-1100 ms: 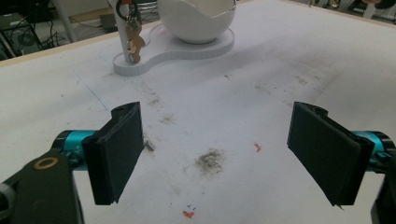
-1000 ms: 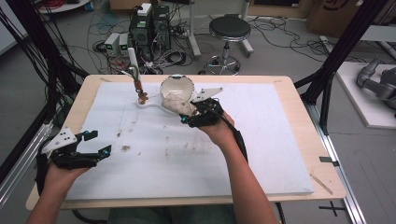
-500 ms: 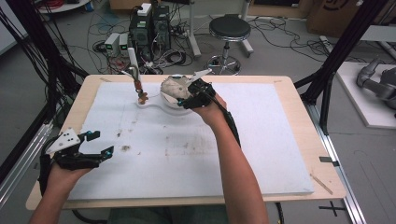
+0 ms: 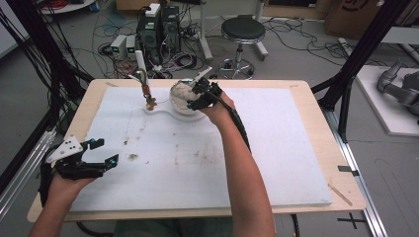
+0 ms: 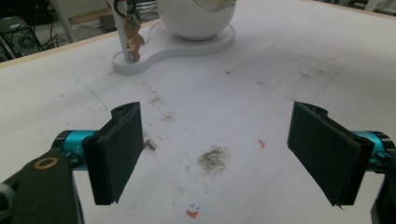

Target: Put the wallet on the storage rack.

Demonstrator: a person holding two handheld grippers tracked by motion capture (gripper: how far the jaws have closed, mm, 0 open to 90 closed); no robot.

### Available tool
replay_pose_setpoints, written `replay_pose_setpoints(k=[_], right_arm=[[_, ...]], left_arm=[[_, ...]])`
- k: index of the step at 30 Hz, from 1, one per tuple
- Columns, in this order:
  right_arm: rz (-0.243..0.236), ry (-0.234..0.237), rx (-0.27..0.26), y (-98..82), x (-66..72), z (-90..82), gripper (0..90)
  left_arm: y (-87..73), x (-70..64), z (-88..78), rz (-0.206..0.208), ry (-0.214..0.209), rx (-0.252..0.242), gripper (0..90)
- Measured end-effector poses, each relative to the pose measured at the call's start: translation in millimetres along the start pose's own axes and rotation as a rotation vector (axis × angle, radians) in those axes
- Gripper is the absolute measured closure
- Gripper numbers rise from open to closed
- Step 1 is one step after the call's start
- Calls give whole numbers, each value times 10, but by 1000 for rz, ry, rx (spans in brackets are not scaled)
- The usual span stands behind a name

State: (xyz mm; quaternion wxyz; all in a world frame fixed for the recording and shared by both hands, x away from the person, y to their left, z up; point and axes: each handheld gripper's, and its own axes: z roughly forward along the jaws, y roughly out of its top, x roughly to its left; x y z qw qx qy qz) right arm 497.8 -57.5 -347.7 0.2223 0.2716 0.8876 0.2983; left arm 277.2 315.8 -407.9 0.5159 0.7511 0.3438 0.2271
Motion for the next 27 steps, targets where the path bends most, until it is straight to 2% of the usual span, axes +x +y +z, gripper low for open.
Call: replay_pose_setpoints(k=[4,7,10,19,27], right_arm=[[-9,-15,26,8,-3,43,337],[6,-24,42,-5,-21,76,337],[28,-22,36,-12,-42,91,337],[48,-34,36,2,-33,160,335],[43,-61,62,36,-8,212,332]], left_arm=[[2,-1,-3,1,0,1,185],[-1,6,-7,2,-1,2,185],[-5,20,-2,-4,6,5,185],[12,4,25,-1,-2,8,185],[10,-5,42,-6,-5,11,185]])
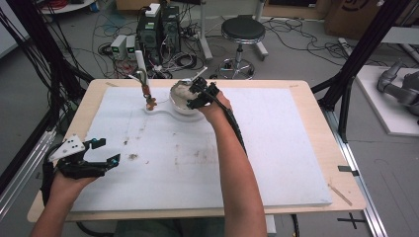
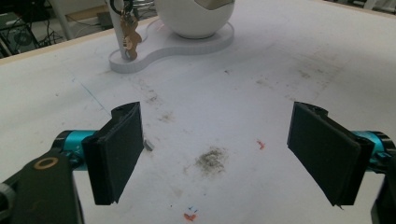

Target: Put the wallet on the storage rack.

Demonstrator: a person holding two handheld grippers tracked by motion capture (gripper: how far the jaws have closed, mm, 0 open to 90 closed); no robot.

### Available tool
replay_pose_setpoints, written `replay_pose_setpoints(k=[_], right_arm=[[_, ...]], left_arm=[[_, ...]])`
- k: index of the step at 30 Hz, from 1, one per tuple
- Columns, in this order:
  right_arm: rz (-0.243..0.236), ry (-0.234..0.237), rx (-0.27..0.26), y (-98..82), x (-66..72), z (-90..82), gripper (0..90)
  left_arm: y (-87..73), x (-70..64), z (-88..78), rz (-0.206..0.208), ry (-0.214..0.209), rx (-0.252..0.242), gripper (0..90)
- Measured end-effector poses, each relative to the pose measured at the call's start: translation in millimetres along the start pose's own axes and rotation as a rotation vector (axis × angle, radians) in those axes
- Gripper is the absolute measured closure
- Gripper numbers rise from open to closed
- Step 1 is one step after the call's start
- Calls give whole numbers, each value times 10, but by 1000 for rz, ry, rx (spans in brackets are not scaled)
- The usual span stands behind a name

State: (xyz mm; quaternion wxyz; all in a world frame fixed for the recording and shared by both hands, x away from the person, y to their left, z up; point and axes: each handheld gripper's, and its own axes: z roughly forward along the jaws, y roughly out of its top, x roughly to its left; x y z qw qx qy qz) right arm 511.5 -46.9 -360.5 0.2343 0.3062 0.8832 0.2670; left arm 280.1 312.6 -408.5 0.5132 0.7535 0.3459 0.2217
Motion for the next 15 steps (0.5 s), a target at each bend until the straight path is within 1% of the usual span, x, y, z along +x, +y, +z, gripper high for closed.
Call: replay_pose_setpoints(k=[3,10,12,15], right_arm=[[-3,-13,-2,10,13,8,330],[2,-17,-6,18,27,12,321],[-3,-20,-19,27,32,3,326],[-5,-22,-15,28,36,-8,322]], left_arm=[[-4,4,-3,2,1,5,185],[-3,8,-16,3,2,4,186],[-3,5,-16,4,2,4,185],[-2,1,-12,5,0,3,185]])
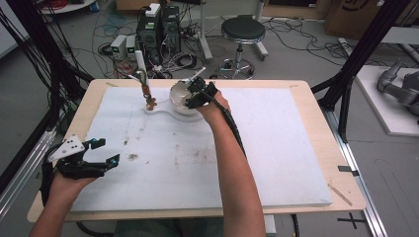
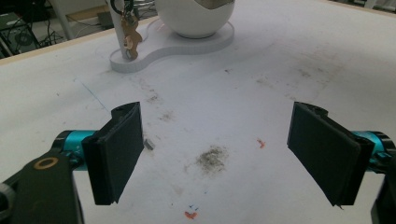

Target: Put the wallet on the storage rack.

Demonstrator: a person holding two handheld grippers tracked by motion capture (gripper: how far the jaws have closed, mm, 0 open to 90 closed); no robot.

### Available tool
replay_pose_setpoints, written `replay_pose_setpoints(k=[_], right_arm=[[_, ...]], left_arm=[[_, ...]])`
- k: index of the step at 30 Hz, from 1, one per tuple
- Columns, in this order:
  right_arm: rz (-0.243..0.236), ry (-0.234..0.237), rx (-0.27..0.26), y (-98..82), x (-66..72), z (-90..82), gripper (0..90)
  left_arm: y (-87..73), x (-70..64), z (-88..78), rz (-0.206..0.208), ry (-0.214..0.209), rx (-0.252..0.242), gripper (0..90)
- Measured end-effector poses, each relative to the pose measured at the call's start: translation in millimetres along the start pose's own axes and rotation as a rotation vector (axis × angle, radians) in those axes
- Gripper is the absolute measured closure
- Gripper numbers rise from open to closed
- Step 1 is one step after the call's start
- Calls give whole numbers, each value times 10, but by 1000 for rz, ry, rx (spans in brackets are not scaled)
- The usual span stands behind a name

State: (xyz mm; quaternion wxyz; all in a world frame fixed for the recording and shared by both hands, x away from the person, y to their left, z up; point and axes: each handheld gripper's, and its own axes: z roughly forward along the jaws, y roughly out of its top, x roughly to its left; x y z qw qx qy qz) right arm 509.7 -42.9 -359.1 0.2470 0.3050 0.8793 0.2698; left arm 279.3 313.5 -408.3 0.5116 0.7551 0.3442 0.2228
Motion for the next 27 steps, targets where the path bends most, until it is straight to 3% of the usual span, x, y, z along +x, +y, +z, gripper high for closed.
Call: replay_pose_setpoints(k=[3,6,13,17,23,27], right_arm=[[8,5,-11,0,2,-23,308],[13,-8,-62,16,-10,-153,267],[33,3,-126,-46,-47,-382,225],[36,9,-108,-99,-70,-500,212],[59,-3,-165,-279,-92,-715,212],[79,-4,-157,-400,-132,-789,205]], left_arm=[[0,-3,3,-3,0,0,185],[1,-4,11,1,-3,2,185],[21,-26,15,12,-9,-1,185],[41,-44,31,20,-14,0,185],[70,-66,55,24,-18,-3,185],[80,-85,77,27,-27,-4,185]])
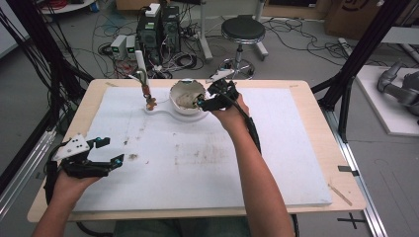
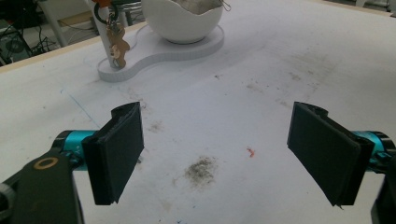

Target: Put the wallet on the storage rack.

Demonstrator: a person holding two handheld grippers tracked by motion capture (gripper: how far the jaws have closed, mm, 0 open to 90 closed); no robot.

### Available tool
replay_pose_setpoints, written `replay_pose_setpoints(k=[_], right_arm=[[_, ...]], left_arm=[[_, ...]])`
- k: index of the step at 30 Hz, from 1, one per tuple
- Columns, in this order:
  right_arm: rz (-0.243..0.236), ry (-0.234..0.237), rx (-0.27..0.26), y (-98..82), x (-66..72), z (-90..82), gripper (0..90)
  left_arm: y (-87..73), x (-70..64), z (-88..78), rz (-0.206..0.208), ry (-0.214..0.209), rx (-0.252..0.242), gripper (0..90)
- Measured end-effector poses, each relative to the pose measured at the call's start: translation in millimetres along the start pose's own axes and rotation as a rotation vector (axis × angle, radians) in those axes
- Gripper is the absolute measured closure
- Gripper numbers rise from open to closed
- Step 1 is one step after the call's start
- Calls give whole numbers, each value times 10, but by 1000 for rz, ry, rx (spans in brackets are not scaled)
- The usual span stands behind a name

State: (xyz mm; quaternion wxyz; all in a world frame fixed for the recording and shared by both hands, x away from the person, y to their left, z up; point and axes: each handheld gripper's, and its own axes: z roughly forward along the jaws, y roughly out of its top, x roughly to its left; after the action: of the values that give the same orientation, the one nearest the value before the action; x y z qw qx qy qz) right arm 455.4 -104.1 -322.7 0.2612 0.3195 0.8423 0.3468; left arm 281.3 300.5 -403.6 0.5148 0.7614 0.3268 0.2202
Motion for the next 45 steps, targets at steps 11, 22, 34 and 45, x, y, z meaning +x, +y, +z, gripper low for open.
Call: replay_pose_setpoints(k=[11,22,34,45], right_arm=[[33,20,-71,-430,-38,-367,191],[64,20,-173,-879,23,-757,190],[182,21,-233,-1526,-22,-878,190],[228,37,-165,-1752,-101,-736,190]], left_arm=[[46,-21,105,11,-27,-12,185],[85,-31,178,21,-39,-21,178],[32,-24,176,6,-33,-24,173],[-3,-90,142,13,-49,-11,173]])
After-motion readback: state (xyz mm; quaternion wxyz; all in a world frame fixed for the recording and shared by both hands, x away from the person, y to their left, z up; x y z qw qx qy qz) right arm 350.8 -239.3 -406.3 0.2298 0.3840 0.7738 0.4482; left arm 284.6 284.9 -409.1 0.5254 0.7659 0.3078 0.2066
